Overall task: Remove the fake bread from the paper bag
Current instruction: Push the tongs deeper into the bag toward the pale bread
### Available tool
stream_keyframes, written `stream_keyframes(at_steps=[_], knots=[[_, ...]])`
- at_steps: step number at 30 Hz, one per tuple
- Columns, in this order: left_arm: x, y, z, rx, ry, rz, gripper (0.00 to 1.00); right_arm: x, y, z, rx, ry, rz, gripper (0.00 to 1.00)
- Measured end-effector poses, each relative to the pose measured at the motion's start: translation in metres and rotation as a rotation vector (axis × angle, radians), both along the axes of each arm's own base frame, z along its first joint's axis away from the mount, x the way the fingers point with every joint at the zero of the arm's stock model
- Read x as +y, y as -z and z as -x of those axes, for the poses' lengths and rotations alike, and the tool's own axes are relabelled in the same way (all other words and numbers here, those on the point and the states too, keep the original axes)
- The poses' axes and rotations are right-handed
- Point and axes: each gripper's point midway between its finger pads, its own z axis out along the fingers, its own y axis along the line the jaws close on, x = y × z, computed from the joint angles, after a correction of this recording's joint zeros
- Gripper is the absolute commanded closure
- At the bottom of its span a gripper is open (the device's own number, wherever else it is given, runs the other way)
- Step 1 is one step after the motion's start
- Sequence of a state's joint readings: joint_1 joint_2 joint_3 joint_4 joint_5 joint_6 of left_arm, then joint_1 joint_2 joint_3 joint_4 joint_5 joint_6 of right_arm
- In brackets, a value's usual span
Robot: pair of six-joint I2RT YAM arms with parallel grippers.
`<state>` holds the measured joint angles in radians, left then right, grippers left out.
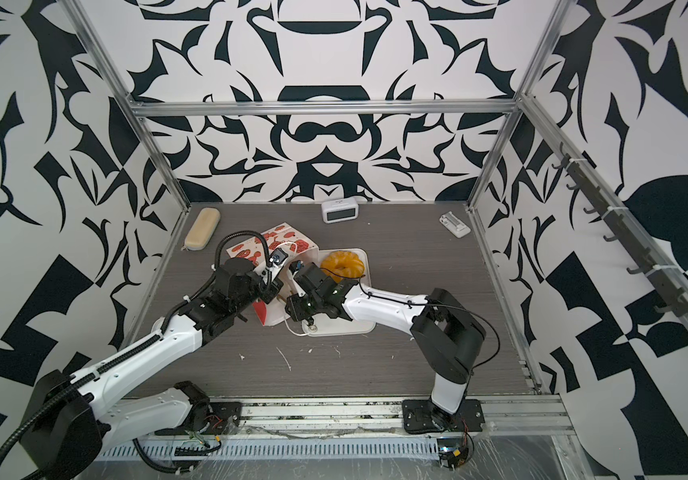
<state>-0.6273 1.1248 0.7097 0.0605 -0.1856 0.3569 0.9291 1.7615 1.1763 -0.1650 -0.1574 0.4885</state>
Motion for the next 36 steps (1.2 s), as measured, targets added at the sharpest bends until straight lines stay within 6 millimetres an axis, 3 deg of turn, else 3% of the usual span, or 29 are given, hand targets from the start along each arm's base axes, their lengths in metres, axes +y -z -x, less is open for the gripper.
stream_keyframes(at_steps=[10,19,24,29,33,36], knots=[[0.001,0.008,0.002,0.014,0.004,-0.007,1.00,0.008,0.015,-0.002,0.041,-0.005,0.020,0.61],[0.001,0.008,0.002,0.013,0.003,-0.007,1.00,0.007,0.020,0.002,0.068,-0.001,0.021,0.83],[0.001,0.008,0.002,0.013,0.003,-0.006,1.00,-0.001,0.016,0.006,0.064,0.005,0.019,0.88],[0.001,0.006,0.002,0.009,0.002,-0.004,1.00,-0.009,-0.002,0.008,0.030,0.013,-0.004,0.88],[0.001,0.006,0.002,0.008,0.002,-0.003,1.00,-0.017,-0.014,0.010,-0.020,-0.005,0.002,0.68],[0.001,0.006,0.002,0.008,0.002,-0.003,1.00,-0.024,-0.015,0.008,-0.066,-0.029,0.045,0.61]])
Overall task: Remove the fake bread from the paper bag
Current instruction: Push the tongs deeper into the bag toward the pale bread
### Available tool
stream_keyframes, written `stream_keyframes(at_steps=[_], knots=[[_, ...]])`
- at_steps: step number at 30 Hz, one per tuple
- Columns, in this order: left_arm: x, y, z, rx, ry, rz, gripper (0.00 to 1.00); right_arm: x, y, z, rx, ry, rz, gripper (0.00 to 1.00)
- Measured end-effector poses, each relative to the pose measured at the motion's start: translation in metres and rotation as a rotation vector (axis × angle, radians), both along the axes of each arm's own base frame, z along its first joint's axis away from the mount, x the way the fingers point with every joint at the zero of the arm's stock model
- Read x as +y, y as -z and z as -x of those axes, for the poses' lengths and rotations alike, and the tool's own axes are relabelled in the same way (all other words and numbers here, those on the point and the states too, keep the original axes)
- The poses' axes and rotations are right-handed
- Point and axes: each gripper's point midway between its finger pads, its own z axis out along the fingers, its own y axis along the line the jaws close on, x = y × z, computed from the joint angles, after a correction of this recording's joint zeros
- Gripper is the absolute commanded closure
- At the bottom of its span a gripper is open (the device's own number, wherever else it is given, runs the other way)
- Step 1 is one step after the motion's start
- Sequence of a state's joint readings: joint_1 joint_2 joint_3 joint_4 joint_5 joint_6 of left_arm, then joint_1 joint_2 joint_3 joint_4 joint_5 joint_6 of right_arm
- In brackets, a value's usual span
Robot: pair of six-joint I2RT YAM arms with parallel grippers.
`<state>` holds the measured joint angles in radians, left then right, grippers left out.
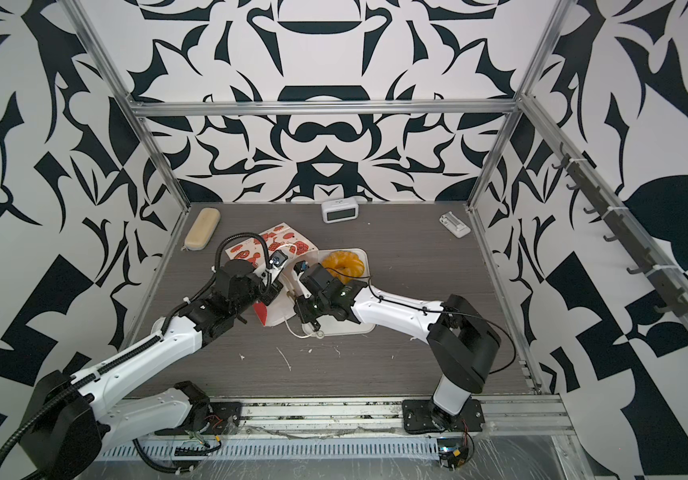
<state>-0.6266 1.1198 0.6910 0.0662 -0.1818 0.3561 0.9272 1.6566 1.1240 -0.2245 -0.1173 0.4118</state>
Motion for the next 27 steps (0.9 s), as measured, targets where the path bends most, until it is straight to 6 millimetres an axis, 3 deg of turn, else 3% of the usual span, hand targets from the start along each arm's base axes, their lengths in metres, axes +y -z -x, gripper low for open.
stream_keyframes(at_steps=[9,27], knots=[[0.000,0.000,0.000,0.000,0.001,0.001,1.00,-0.014,0.010,0.000,-0.087,-0.102,0.125,0.55],[0.000,-0.001,0.001,0.001,0.004,0.003,0.99,-0.004,0.016,-0.015,-0.215,-0.240,0.217,0.47]])
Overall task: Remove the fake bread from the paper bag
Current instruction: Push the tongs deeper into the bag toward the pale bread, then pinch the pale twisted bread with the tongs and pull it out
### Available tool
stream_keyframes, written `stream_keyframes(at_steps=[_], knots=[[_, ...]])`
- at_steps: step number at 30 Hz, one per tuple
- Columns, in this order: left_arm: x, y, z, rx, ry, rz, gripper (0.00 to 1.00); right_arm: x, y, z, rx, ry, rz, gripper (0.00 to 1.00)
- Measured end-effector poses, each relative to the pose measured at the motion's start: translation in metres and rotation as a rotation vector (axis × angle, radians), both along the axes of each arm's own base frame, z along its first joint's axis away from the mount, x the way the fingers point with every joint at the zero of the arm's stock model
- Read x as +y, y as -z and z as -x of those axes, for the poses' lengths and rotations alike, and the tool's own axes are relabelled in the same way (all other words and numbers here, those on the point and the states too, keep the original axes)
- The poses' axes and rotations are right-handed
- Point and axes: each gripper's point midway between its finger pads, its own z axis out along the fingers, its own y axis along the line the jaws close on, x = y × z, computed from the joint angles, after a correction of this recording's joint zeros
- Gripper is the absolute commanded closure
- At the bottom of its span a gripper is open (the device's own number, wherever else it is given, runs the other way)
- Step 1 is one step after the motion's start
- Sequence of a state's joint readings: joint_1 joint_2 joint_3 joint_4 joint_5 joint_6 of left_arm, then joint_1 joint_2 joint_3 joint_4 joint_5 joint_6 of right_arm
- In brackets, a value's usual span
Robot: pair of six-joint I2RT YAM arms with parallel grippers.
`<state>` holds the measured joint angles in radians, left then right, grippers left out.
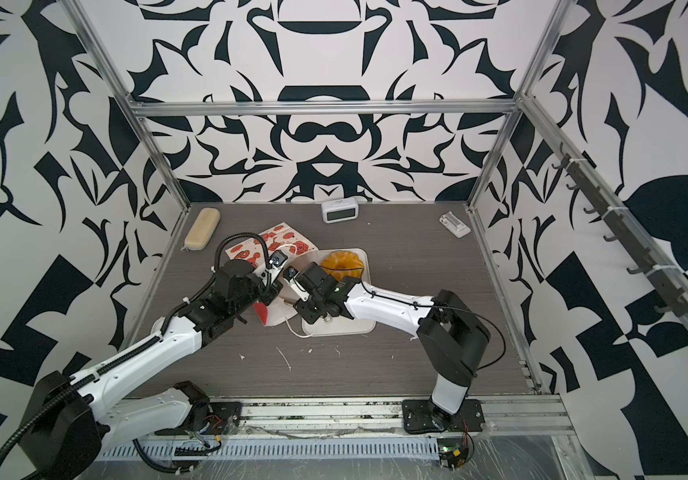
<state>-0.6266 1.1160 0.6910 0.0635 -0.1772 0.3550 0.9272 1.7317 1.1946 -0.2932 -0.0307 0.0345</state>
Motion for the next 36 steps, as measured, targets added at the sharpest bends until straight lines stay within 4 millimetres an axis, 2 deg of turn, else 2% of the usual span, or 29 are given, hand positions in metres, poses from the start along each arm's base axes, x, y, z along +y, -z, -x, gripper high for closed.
stream_keyframes(at_steps=[6,16,24,31,34,36], knots=[[-0.001,0.000,0.001,0.004,0.005,0.004,0.99,0.003,0.010,-0.004,-0.014,-0.028,0.029,0.46],[0.001,-0.001,-0.001,0.007,-0.008,0.017,0.98,0.010,0.012,-0.010,-0.041,-0.039,0.015,0.47],[0.001,-0.001,-0.001,0.008,-0.010,0.016,0.98,0.018,0.028,-0.015,-0.034,-0.035,0.010,0.51],[0.002,-0.001,-0.001,0.006,-0.012,0.016,0.98,0.019,0.026,-0.016,-0.036,-0.025,0.002,0.62],[0.001,-0.001,-0.001,0.005,-0.011,0.017,0.98,0.016,0.020,-0.015,-0.047,-0.022,-0.010,0.70],[0.001,-0.002,-0.001,0.001,-0.012,0.019,0.99,0.014,0.015,-0.014,-0.058,-0.020,-0.017,0.72]])
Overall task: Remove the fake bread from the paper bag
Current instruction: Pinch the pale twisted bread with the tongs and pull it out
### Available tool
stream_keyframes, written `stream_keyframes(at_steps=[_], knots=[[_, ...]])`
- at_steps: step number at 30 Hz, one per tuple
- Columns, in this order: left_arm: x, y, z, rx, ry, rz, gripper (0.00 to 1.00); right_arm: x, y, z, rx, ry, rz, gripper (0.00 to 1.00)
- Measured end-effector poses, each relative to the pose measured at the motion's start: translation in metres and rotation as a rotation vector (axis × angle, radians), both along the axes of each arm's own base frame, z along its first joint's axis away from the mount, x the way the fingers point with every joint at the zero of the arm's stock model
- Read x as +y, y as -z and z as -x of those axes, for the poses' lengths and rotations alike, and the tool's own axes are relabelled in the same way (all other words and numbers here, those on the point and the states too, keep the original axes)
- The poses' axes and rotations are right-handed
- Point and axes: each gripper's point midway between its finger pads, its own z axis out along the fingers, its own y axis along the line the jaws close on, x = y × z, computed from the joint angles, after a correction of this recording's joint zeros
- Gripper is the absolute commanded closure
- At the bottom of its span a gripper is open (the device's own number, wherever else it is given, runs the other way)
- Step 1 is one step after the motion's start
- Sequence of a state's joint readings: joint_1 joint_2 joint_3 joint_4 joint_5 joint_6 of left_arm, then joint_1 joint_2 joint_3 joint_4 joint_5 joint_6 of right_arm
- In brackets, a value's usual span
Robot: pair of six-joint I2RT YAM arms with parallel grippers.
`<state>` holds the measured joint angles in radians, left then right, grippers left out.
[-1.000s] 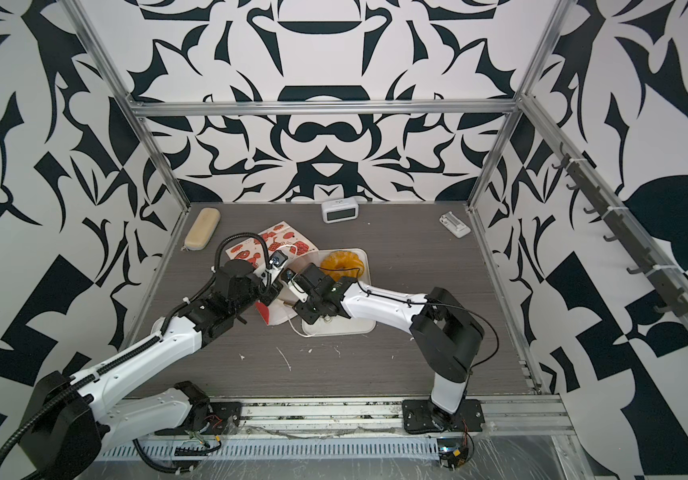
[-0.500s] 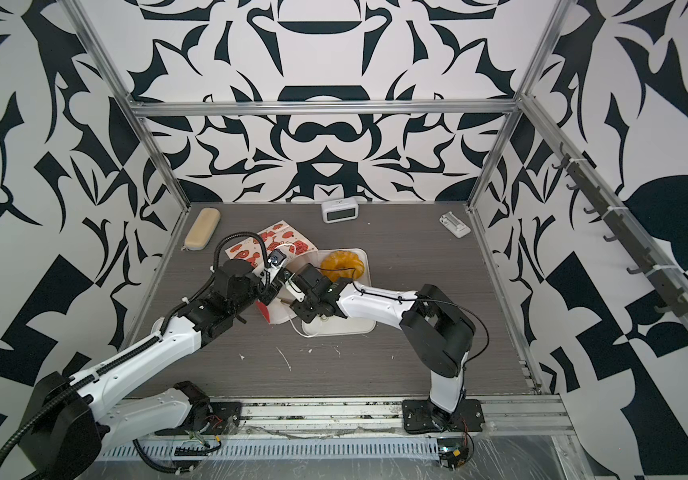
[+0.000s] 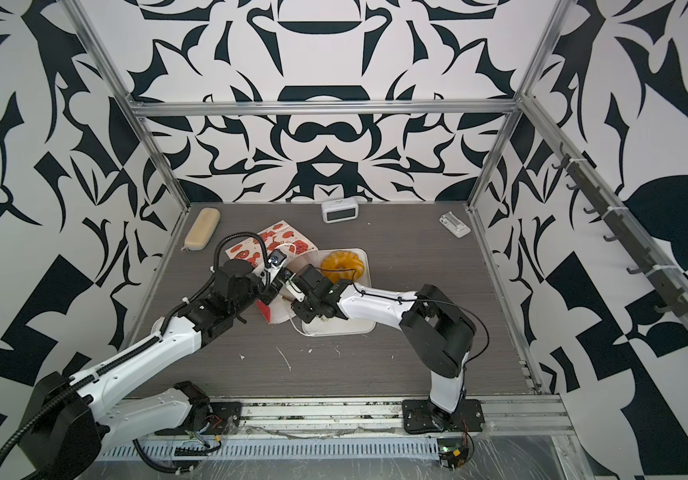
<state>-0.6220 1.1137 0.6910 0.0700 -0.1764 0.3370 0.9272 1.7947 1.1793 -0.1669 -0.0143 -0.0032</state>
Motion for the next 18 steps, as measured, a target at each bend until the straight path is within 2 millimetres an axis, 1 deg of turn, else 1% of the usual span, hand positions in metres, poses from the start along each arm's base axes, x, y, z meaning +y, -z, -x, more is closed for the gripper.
stream_keyframes(at_steps=[3,8,13,18], knots=[[0.000,0.000,0.000,-0.002,-0.003,0.000,0.99,-0.006,-0.010,0.002,-0.018,0.007,-0.011,0.73],[0.001,-0.001,-0.001,-0.006,-0.009,-0.001,0.99,-0.021,-0.022,0.008,-0.045,0.026,-0.013,0.74],[0.002,-0.003,-0.003,-0.016,-0.019,0.001,0.98,-0.042,-0.034,0.015,-0.066,0.052,0.004,0.76],[0.002,0.003,-0.006,-0.009,-0.030,-0.011,0.98,-0.065,-0.041,0.025,-0.074,0.081,0.032,0.77]])
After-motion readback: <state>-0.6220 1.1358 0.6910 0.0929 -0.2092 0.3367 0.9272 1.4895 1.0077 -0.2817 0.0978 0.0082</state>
